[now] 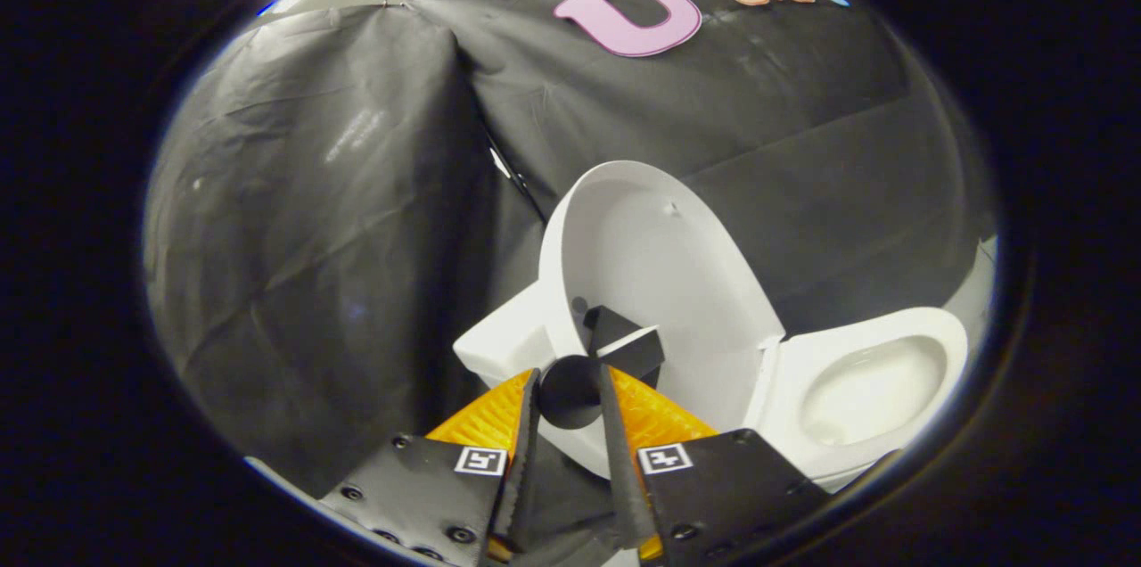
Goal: Open the toilet lid.
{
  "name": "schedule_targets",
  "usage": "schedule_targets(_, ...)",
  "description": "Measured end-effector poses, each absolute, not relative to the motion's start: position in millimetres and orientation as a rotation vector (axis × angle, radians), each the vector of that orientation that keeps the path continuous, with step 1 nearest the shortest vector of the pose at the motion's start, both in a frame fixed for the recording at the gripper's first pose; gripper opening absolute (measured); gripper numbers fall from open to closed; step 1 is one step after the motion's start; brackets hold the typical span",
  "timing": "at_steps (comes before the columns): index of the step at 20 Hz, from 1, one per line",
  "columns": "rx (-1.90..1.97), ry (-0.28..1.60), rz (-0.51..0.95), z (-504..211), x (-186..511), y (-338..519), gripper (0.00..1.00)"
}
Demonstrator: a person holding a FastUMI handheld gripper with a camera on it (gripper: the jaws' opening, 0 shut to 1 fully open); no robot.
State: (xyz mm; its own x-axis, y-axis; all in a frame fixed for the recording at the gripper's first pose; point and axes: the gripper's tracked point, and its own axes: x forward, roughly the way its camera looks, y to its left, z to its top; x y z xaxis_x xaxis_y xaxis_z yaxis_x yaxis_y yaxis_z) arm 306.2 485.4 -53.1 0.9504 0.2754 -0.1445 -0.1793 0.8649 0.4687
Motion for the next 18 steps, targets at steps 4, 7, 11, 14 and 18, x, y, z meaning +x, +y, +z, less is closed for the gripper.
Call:
schedule_targets(4,0.451,0.162,0.253,-39,295,477,0.47)
schedule_targets(7,0.439,0.106,0.265,-22,286,461,0.53)
schedule_targets(11,0.391,0.014,0.197,12,276,399,0.55)
schedule_targets(14,0.352,-0.034,0.103,27,269,338,0.55)
schedule_targets(18,0.279,-0.049,0.016,37,256,259,0.55)
